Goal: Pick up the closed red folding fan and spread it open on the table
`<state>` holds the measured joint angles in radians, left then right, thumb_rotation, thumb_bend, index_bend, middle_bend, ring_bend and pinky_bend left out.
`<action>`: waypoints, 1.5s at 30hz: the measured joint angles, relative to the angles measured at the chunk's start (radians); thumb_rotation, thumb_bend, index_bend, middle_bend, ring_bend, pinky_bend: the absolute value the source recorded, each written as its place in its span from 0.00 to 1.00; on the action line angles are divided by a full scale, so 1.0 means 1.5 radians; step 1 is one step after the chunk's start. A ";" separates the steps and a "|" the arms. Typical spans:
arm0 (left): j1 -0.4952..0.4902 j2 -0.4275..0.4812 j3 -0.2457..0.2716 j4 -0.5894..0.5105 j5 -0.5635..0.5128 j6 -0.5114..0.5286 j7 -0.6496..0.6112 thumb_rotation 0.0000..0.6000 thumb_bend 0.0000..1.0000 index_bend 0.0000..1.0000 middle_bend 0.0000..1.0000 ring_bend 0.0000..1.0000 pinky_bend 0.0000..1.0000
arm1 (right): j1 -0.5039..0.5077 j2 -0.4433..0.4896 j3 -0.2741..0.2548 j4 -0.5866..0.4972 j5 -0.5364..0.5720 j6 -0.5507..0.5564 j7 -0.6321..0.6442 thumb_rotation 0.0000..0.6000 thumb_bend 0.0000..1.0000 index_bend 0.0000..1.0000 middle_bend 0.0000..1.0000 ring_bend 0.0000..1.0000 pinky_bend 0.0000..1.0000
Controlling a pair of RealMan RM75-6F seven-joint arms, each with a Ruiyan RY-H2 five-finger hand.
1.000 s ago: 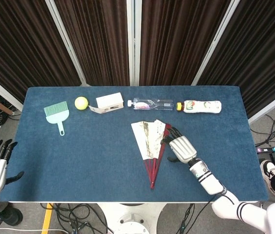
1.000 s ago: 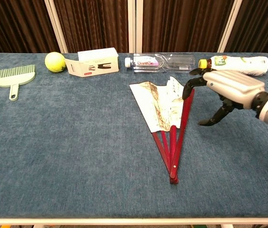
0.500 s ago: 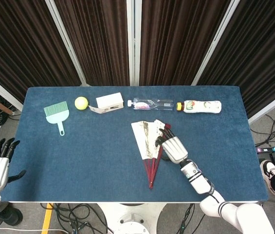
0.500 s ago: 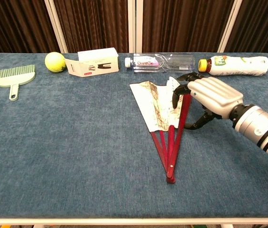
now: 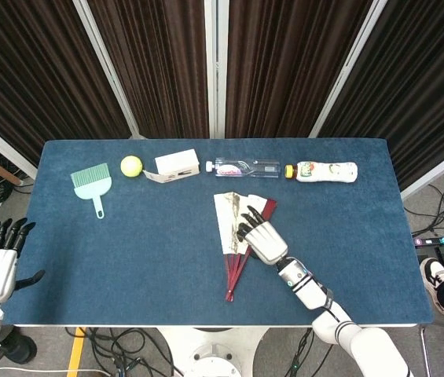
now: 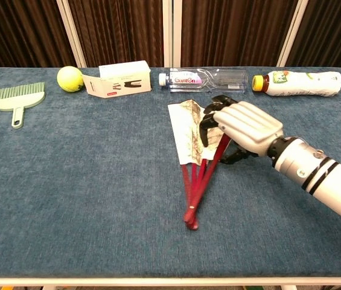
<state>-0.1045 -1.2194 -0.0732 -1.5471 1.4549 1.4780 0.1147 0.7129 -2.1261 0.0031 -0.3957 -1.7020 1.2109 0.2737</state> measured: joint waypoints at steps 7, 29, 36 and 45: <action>-0.030 -0.001 -0.019 0.018 0.018 -0.011 -0.052 1.00 0.00 0.13 0.09 0.02 0.07 | 0.056 0.053 -0.023 -0.011 -0.040 0.044 -0.006 1.00 0.73 0.73 0.57 0.33 0.21; -0.235 -0.085 -0.081 0.019 -0.005 -0.261 -0.489 1.00 0.00 0.13 0.09 0.02 0.16 | 0.219 0.401 0.012 -0.423 -0.066 0.024 0.023 1.00 0.75 0.76 0.59 0.34 0.23; -0.285 -0.172 -0.104 0.048 -0.052 -0.292 -0.461 1.00 0.00 0.15 0.11 0.02 0.17 | 0.245 0.431 0.062 -0.526 -0.010 -0.044 -0.059 1.00 0.75 0.74 0.59 0.34 0.20; -0.329 -0.281 -0.140 0.100 -0.117 -0.294 -0.395 1.00 0.00 0.21 0.17 0.03 0.20 | 0.268 0.426 0.125 -0.610 0.070 -0.110 -0.169 1.00 0.75 0.73 0.59 0.34 0.20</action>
<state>-0.5977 -1.6415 -0.2832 -1.3978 1.2791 1.0374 -0.4784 1.1142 -1.4875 0.1904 -1.3108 -1.5976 1.0456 0.0204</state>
